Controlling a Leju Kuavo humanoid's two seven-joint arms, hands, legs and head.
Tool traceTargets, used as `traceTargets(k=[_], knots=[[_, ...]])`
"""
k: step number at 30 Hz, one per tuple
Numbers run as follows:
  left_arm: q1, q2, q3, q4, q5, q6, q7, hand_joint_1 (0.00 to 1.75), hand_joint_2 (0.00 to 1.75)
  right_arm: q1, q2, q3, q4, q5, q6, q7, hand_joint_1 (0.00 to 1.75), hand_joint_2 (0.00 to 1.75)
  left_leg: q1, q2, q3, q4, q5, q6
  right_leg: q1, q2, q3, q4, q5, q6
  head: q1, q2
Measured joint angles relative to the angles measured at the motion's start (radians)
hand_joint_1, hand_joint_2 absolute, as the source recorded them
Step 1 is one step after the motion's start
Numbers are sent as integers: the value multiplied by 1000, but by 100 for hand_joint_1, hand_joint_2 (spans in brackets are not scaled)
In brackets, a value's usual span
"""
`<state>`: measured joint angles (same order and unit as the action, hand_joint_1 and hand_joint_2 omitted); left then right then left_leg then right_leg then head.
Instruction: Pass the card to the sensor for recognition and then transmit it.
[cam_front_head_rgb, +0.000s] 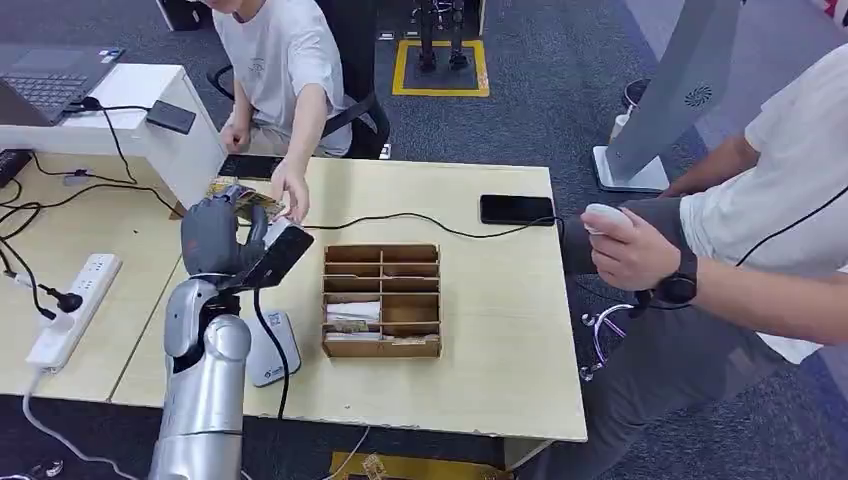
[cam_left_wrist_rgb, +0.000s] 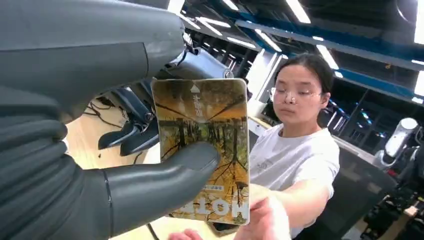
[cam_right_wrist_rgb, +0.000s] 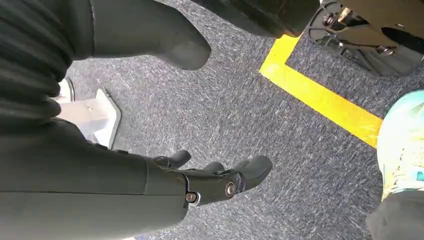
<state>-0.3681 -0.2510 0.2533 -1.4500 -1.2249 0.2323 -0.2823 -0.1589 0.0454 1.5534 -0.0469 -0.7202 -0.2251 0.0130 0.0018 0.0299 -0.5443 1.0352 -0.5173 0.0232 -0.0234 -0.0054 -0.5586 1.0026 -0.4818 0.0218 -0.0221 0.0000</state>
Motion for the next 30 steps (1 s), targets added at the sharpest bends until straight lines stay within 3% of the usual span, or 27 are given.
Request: traceTargets(k=[6,7,11,20,27,30], knots=[[-20,9,0,16,-8,9,4,175,175,-2,0,0,0,-3,-1,-1,0,175,0,0,0,0,0,0,0,0,0,0,0,0,0,0],[-20,10,0,18,-9,9,4,0,175,-2,0,0,0,-3,-1,0,0,175,0,0,0,0,0,0,0,0,0,0,0,0,0,0],[-21,15,0,26,-16,10,8,0,175,-1,-2,0,0,-4,-1,2,0,175,0,0,0,0,0,0,0,0,0,0,0,0,0,0],[-20,11,0,22,-13,-32,79,0,175,5,-8,0,0,-42,-10,-3,0,175,0,0,0,0,0,0,0,0,0,0,0,0,0,0],[10,-24,0,-63,149,-172,88,0,175,20,-28,0,0,-56,-8,-15,0,175,0,0,-1,0,0,0,0,0,0,0,0,0,0,0],[69,-29,-18,-120,245,-266,45,0,175,24,-39,0,0,-67,-9,-19,0,175,0,2,0,0,-1,0,0,2,0,0,0,0,0,0]])
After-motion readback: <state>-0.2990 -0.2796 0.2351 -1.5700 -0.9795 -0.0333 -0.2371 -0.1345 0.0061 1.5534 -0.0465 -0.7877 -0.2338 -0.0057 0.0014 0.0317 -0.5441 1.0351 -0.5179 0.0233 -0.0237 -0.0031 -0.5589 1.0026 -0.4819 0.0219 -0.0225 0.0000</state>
